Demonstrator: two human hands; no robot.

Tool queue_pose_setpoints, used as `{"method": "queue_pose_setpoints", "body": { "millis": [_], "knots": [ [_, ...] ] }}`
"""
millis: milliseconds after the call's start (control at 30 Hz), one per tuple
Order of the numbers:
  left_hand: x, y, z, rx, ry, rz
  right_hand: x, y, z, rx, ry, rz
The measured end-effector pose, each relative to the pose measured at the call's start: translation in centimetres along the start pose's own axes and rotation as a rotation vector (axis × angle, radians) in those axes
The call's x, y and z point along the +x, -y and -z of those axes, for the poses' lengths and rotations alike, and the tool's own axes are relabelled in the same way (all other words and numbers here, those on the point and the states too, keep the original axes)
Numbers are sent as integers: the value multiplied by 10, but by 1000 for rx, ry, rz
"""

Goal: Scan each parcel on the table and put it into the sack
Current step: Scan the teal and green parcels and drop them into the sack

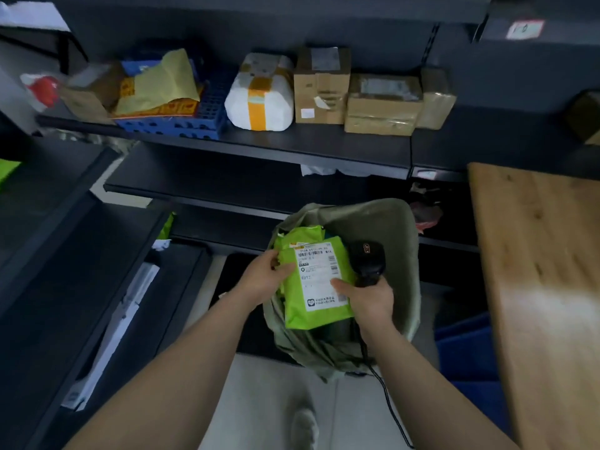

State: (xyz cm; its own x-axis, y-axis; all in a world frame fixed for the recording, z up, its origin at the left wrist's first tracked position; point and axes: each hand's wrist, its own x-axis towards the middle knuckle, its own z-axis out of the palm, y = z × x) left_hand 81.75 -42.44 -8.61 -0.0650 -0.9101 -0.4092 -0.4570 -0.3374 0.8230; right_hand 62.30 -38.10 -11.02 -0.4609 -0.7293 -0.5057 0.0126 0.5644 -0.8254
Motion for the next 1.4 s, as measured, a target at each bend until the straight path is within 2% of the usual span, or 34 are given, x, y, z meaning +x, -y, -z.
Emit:
{"method": "queue_pose_setpoints", "body": {
  "millis": [167,267,433,533,667,767,833,967,1167,1400],
  "knots": [
    [75,28,2,35,68,31,59,-18,-37,-35,-105,-36],
    [114,51,6,201,61,21,87,-34,-57,-50,-141,-79],
    [167,93,6,354,109,223,117,-50,-90,-147,-195,-121],
    [183,105,5,421,90,171,129,-54,-109,-281,-218,-133],
    [189,97,13,190,20,109,141,-59,-122,-361,-229,-161],
    [186,80,22,-74,30,90,150,-58,-126,-370,-257,-175],
    [182,75,25,-128,45,91,155,-56,-129,-400,-256,-175],
    [170,81,22,-33,104,152,153,-59,-136,-455,-237,-184],
    [173,85,17,85,45,136,143,-61,-126,-440,-208,-173],
    [167,77,22,249,101,115,116,-46,-94,-412,-223,-172]
  ]
}}
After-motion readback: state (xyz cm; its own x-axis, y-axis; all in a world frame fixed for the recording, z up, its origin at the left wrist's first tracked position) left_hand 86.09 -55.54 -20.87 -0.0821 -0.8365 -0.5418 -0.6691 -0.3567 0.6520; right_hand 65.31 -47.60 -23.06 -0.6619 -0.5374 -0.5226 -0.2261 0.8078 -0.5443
